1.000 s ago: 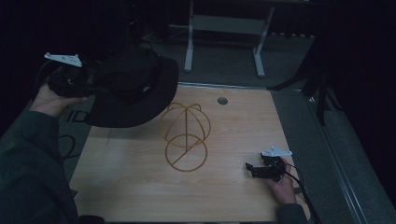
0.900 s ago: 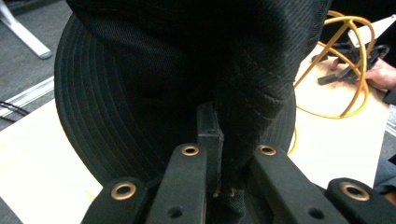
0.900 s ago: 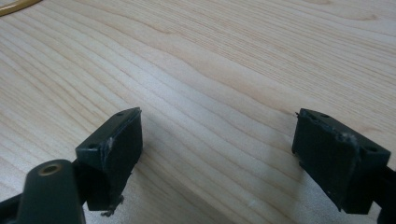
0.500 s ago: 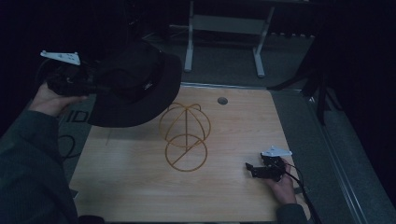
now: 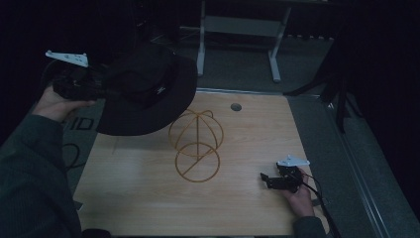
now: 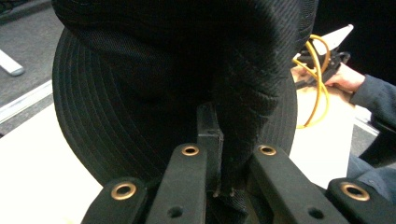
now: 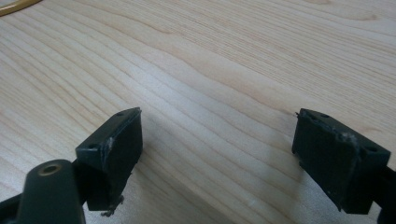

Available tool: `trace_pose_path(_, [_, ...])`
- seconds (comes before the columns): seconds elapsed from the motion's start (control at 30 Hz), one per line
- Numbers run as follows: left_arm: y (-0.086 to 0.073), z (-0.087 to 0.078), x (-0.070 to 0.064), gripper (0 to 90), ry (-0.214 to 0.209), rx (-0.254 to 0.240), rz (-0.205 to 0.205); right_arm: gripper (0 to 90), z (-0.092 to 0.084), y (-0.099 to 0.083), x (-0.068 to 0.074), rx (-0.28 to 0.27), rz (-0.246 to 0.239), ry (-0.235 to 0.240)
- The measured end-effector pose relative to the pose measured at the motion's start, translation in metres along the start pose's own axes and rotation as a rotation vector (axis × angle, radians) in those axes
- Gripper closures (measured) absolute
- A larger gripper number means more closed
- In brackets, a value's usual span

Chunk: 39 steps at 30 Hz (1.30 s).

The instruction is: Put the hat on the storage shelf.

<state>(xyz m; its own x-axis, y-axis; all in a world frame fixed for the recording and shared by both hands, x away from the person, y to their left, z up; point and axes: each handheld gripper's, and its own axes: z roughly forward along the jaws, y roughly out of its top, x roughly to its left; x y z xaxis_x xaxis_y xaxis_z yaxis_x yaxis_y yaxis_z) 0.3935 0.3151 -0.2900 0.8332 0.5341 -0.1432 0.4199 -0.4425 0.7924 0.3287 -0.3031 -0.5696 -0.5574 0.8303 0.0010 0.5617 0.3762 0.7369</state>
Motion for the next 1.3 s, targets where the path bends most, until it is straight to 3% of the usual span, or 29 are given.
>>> trace_pose_path(0.83, [0.015,0.009,-0.016,88.3,-0.132,0.019,0.074,16.0,0.000,0.000,0.000,0.001,0.000,0.001])
trace_pose_path(1.3, [0.023,0.021,-0.027,88.1,-0.149,0.015,0.074,16.0,0.000,0.000,0.000,0.001,0.000,0.001])
